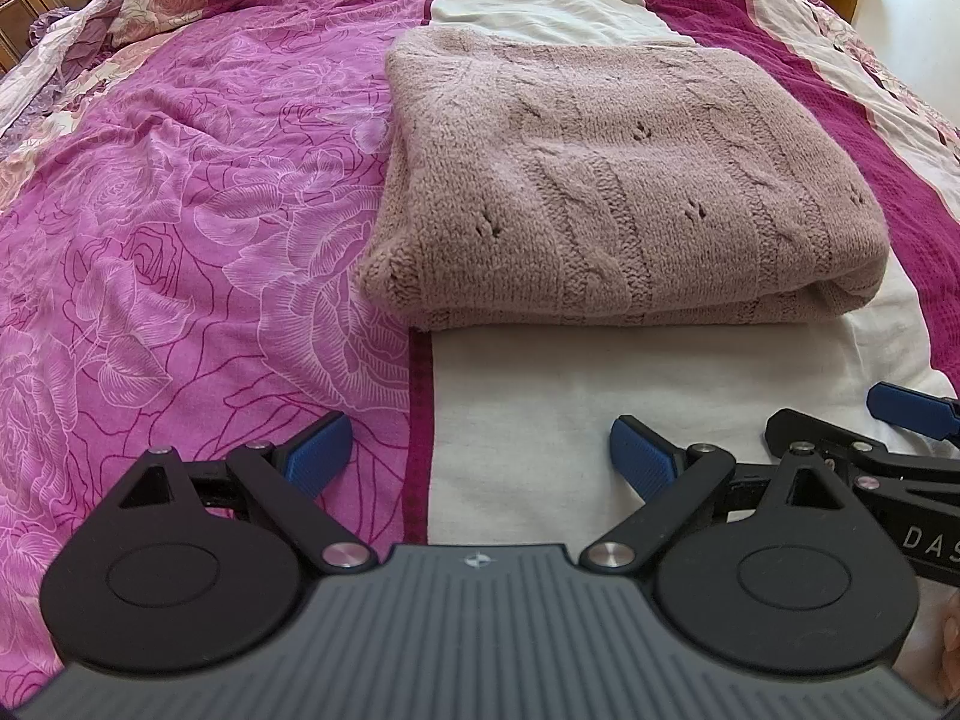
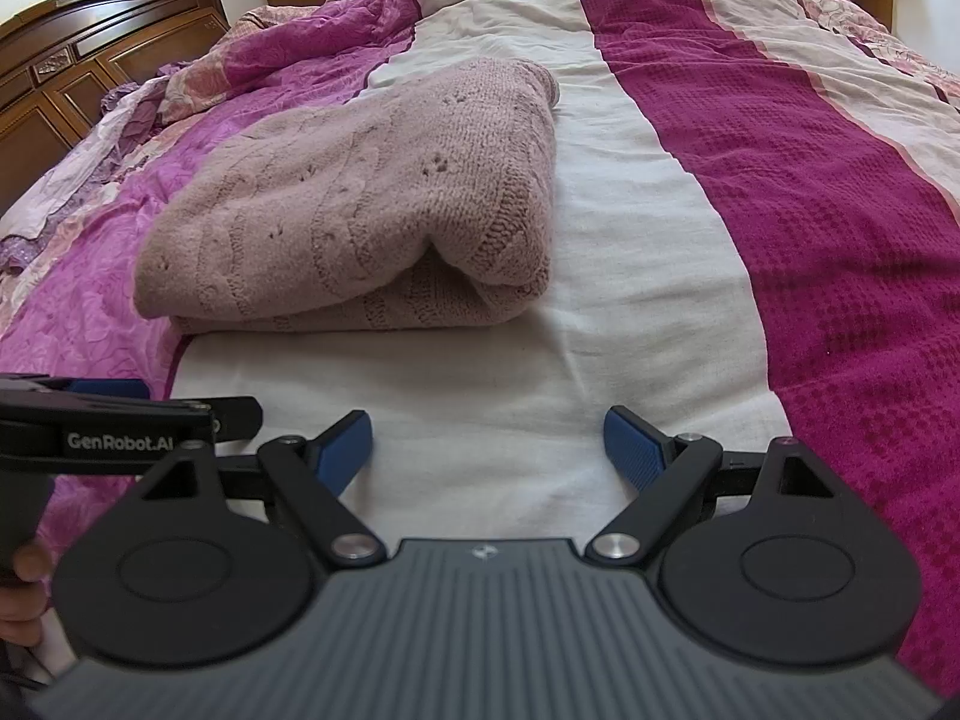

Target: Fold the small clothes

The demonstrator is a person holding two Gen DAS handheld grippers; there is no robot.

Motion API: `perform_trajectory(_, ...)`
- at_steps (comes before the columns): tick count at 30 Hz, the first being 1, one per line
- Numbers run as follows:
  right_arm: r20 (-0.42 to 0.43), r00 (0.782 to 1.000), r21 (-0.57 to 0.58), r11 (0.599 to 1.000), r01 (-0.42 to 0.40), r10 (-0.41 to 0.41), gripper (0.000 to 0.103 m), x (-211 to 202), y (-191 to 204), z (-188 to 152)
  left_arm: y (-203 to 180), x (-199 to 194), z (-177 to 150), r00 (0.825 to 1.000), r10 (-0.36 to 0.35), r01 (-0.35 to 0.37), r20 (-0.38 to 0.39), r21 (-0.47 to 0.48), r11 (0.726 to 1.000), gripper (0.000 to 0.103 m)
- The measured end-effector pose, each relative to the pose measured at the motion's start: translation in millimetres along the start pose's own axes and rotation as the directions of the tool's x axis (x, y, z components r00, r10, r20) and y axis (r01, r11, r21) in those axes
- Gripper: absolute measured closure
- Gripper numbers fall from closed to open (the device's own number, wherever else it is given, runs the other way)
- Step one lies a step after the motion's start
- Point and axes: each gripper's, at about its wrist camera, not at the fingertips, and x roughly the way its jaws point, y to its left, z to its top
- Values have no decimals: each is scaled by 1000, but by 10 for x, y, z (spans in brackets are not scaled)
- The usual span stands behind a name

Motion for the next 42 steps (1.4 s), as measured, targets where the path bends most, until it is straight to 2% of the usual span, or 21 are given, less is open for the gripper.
perform_trajectory(42,6,1000,22,1000,-11,11,18,-21,-27,18,11,-20,9,1000,-10,10,-4,5,1000,6)
